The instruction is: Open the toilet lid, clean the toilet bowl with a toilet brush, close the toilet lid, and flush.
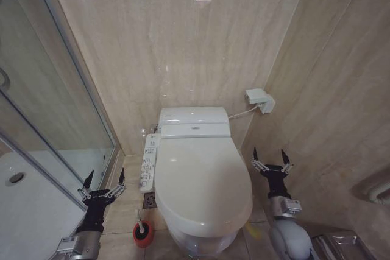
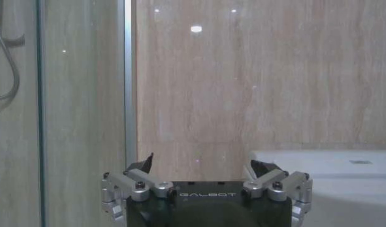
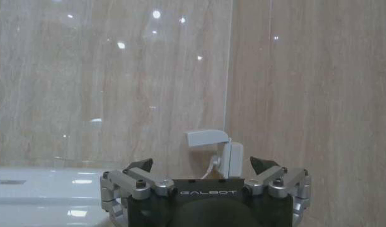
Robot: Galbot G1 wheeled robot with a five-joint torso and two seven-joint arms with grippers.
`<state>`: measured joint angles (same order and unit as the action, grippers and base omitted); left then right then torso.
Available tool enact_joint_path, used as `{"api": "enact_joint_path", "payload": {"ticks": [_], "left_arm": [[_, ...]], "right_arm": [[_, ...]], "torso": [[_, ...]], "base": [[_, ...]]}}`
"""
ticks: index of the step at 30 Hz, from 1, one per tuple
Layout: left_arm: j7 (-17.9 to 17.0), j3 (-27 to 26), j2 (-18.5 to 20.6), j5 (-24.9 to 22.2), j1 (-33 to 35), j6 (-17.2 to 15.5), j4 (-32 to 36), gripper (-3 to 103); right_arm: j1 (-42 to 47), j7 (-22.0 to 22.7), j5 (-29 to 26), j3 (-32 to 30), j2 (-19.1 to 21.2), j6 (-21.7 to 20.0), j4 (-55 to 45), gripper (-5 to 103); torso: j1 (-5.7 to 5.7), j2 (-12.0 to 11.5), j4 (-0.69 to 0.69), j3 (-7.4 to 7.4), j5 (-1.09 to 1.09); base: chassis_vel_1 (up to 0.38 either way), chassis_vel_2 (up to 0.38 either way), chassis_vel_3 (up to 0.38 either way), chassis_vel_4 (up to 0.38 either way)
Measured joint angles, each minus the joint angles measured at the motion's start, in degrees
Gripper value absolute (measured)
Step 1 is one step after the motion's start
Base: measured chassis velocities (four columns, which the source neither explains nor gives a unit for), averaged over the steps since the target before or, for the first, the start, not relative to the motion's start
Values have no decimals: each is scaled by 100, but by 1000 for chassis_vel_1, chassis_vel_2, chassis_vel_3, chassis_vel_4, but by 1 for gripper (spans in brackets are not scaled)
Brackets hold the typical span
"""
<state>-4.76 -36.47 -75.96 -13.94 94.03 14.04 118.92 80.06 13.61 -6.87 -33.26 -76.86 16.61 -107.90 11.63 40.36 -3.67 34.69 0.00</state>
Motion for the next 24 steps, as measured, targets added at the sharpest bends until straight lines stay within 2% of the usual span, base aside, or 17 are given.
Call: {"api": "enact_joint_path", "payload": {"ticks": [24], "left_arm": [[0, 0, 0, 0, 0, 0, 0, 100]], "right_arm": [[-3, -1, 3, 0, 0, 1, 4, 100]], "torso": [[0, 0, 0, 0, 0]], "base": [[0, 0, 0, 0]]}}
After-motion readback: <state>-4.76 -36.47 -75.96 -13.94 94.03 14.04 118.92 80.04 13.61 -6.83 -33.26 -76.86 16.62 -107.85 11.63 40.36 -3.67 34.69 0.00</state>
